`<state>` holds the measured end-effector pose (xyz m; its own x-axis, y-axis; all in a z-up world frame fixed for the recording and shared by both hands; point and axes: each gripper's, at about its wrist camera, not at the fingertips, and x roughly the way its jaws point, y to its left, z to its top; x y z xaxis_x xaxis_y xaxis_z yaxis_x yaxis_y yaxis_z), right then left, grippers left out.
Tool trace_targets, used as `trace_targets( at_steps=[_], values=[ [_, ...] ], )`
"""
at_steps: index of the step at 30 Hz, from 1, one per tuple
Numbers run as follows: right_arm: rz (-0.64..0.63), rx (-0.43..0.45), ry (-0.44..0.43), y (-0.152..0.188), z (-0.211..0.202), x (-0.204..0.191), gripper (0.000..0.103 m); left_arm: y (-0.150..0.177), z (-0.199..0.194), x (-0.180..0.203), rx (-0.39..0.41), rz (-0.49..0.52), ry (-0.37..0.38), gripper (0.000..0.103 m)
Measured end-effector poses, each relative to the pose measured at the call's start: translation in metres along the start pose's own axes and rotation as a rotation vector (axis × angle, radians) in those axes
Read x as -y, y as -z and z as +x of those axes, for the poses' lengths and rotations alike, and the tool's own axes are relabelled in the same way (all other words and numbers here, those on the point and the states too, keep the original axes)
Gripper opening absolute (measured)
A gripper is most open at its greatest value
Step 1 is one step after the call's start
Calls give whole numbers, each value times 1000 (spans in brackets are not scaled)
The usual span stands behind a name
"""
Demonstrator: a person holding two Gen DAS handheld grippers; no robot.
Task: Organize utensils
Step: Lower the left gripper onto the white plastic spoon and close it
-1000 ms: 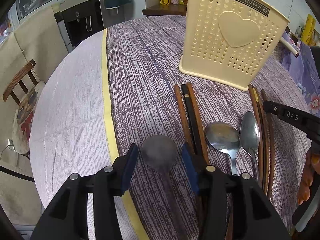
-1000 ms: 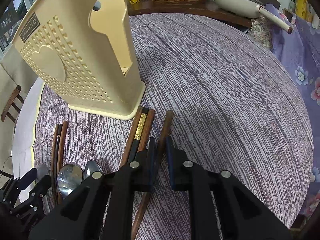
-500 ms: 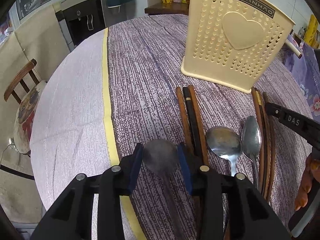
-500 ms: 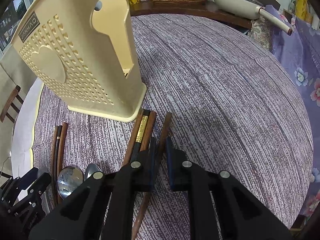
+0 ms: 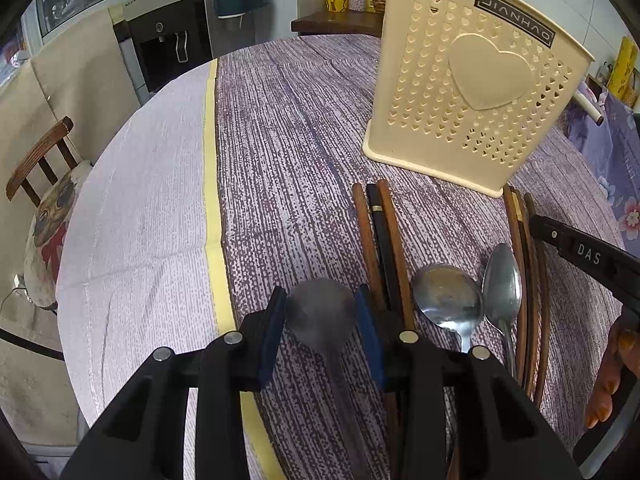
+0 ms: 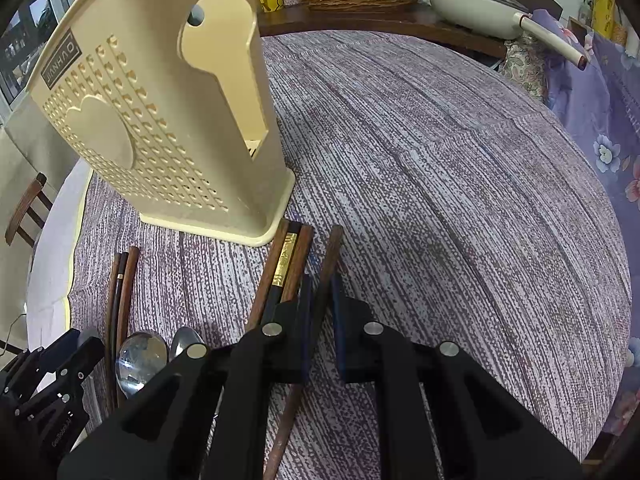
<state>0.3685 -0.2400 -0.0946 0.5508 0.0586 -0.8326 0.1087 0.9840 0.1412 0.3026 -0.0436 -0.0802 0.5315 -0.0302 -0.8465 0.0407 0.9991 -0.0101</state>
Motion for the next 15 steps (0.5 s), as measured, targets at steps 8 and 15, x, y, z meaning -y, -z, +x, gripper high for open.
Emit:
trace_targets(
  at_steps=[8,15],
  values=[
    [33,15,-37,-4,2,10,9,-5,-3,-9,40,-24,5,36],
    [38,70,-60,-6,-13,14,8,-13,-23,-7,121,-24,26,36]
  ],
)
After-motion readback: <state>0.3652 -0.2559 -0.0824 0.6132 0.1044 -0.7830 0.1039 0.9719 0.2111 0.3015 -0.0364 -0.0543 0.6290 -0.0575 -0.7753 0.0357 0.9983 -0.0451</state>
